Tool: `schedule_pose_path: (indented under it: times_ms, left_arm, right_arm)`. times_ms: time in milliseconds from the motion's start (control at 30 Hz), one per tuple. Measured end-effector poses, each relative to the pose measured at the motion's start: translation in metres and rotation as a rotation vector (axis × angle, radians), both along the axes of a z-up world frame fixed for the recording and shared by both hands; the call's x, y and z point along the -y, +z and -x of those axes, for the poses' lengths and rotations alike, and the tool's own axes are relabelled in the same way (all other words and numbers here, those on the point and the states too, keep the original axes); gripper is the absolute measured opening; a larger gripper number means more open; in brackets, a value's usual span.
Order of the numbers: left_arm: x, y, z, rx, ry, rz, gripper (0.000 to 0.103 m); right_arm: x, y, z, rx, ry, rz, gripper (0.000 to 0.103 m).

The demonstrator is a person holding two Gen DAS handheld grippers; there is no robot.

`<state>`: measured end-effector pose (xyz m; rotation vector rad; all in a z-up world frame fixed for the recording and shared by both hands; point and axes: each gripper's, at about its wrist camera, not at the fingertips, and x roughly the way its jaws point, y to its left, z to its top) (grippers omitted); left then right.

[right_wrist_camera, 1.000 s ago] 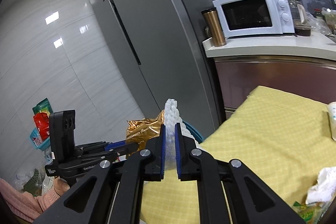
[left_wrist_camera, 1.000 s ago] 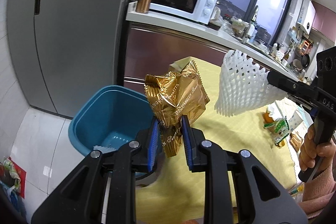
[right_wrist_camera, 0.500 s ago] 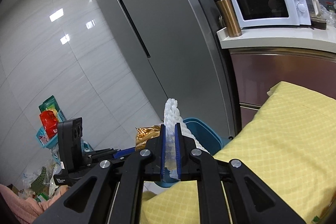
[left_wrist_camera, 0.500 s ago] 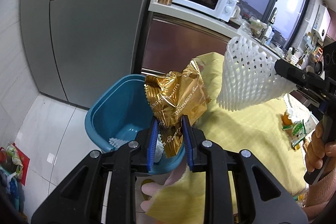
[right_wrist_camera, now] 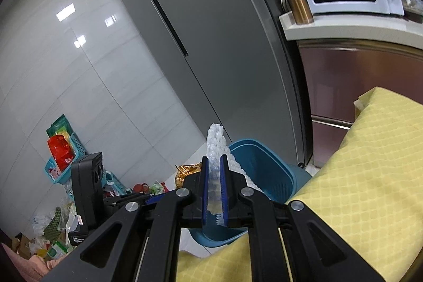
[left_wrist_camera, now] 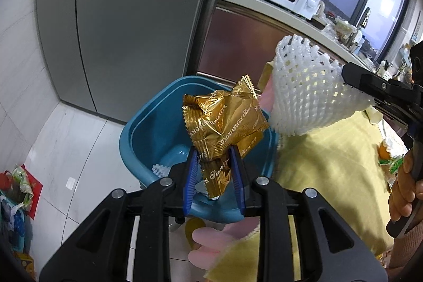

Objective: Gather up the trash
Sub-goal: 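Open both grippers to drop the wrapper and foam net into the bin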

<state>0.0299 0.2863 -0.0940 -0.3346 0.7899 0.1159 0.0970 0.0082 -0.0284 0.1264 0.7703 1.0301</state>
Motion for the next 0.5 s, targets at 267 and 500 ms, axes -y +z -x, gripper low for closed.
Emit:
schedule_pose_path:
  times_ms: [267, 500]
  left_arm:
    - [-0.008, -0.021, -0.013, -0.044, 0.031, 0.009, 0.026]
    - [-0.012, -0.037, -0.027, -0.074, 0.038, 0.019, 0.024]
  right_arm:
    - [-0.022, -0.023, -0.011, -0.060, 0.015, 0.040, 0.007]
    - [-0.042, -0.041, -0.019, -0.102, 0.026, 0.091, 0.008]
